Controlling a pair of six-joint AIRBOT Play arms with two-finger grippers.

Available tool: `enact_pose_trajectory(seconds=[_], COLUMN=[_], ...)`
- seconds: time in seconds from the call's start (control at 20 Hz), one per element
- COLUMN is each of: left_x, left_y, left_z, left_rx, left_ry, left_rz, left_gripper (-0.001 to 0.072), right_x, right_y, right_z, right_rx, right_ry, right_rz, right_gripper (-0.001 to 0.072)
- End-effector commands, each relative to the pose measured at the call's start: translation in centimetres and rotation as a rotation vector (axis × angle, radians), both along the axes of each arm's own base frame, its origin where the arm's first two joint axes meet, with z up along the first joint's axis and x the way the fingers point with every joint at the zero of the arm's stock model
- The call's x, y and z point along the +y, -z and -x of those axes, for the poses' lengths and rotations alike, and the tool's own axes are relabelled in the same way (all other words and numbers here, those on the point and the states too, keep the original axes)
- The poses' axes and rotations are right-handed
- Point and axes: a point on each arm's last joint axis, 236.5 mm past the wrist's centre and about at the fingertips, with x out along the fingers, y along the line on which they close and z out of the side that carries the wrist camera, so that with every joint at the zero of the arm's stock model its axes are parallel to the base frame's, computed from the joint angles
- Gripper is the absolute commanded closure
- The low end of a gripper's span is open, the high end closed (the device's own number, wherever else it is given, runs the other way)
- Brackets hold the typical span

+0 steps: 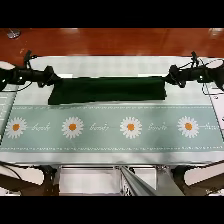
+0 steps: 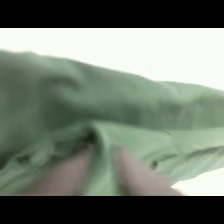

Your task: Fold the shirts.

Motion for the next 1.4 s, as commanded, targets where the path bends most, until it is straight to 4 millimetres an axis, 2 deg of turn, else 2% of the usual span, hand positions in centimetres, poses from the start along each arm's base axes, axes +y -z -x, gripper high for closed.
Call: enact_pose_trajectory(seconds=[0.0,0.05,0.15,0.2,0.25,0.35,0.5,0.7,0.75,0.8,0.85,0.9,0.95,1.0,1.15,1.25,1.35], left_x=[-1.5,-0.3,4.5,6.7,8.2,9.6,9.3,7.2,6.5,5.7,4.7,3.5,2.2,0.9,-2.6,-6.0,-10.8], left_y=[1.2,0.6,-0.1,-0.8,-1.8,-3.6,-5.1,-5.6,-5.7,-5.8,-6.1,-6.5,-7.2,-8.2,-11.8,-13.2,-13.6], left_z=[-1.0,-0.6,0.6,1.0,0.9,0.7,0.2,-0.6,-0.7,-0.7,-0.7,-0.5,-0.3,-0.4,-0.2,0.9,2.3], left_rx=[0.104,0.111,0.173,0.176,0.152,0.107,0.061,0.03,0.027,0.025,0.025,0.023,0.008,-0.017,-0.136,-0.189,-0.218], left_ry=[0.067,0.094,0.061,0.027,-0.004,-0.041,-0.048,-0.022,-0.011,0.001,0.018,0.042,0.077,0.098,0.198,0.304,0.419], left_rz=[0.07,0.036,-0.09,-0.137,-0.158,-0.173,-0.189,-0.187,-0.185,-0.173,-0.147,-0.117,-0.074,-0.015,0.039,-0.023,-0.094], left_gripper=[0.0003,0.0004,0.0005,0.0006,0.0006,0.0006,0.0006,0.0006,0.0006,0.0008,0.0013,0.0177,0.0612,0.0689,0.069,0.069,0.069], right_x=[0.3,-1.3,-5.8,-7.7,-8.5,-7.6,-3.9,1.9,3.0,4.0,4.6,5.1,5.0,4.2,1.3,0.9,1.8], right_y=[0.8,0.2,-0.5,0.0,1.0,3.1,4.9,5.6,5.6,5.4,5.0,4.1,3.0,1.6,-4.2,-8.4,-12.1], right_z=[-1.7,-1.7,-0.9,-0.1,1.2,3.2,3.1,2.4,2.5,2.5,2.6,2.8,3.0,3.4,5.7,8.9,13.4], right_rx=[0.024,0.015,0.038,0.081,0.144,0.242,0.269,0.251,0.25,0.247,0.246,0.243,0.233,0.218,0.136,0.049,-0.037], right_ry=[-0.022,-0.023,0.026,0.063,0.07,0.012,-0.062,-0.154,-0.177,-0.197,-0.219,-0.251,-0.278,-0.286,-0.283,-0.271,-0.27], right_rz=[-0.059,-0.03,0.037,0.049,0.052,0.029,-0.018,-0.039,-0.035,-0.033,-0.035,-0.039,-0.027,0.012,0.179,0.254,0.282], right_gripper=[0.0084,0.0091,0.0092,0.0092,0.0093,0.0098,0.0099,0.0101,0.0126,0.0302,0.0582,0.0676,0.0676,0.0676,0.0678,0.0678,0.0678])
